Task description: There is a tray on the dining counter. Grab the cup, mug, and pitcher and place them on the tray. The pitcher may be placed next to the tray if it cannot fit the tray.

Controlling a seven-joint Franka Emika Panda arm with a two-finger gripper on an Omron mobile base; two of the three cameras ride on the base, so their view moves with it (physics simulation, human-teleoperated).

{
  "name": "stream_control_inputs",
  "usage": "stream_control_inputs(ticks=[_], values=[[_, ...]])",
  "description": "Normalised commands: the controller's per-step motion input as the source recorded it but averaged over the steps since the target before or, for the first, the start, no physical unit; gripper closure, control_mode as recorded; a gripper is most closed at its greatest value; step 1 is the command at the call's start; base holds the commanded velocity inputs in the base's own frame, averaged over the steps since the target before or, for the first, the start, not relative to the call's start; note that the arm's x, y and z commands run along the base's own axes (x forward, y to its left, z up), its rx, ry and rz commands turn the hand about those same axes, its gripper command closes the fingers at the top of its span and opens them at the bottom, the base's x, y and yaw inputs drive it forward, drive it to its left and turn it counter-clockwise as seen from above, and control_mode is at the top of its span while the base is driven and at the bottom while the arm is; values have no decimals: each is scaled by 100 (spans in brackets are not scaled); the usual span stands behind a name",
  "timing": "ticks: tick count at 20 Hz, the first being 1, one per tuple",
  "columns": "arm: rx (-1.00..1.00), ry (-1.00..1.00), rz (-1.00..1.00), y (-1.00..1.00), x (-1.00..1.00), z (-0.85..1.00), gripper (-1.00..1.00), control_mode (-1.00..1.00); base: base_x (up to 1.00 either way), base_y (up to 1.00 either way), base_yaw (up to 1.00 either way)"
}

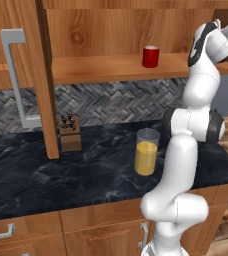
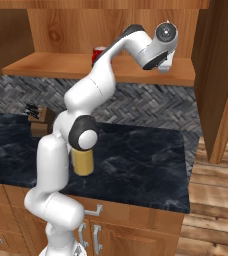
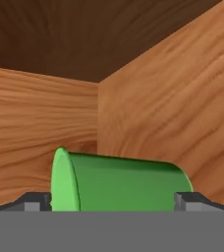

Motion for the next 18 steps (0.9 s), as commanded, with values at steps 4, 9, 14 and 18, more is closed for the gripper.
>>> stream_control_inputs(ticks=[4,9,14,18], values=[[0,7,0,0,17,0,-100,-100,0,0,0],[0,7,0,0,12,-2,100,-100,0,0,0],[0,2,0,0,2,-1,100,-100,0,0,0],[0,0,0,0,0,-1,100,-100,0,0,0]])
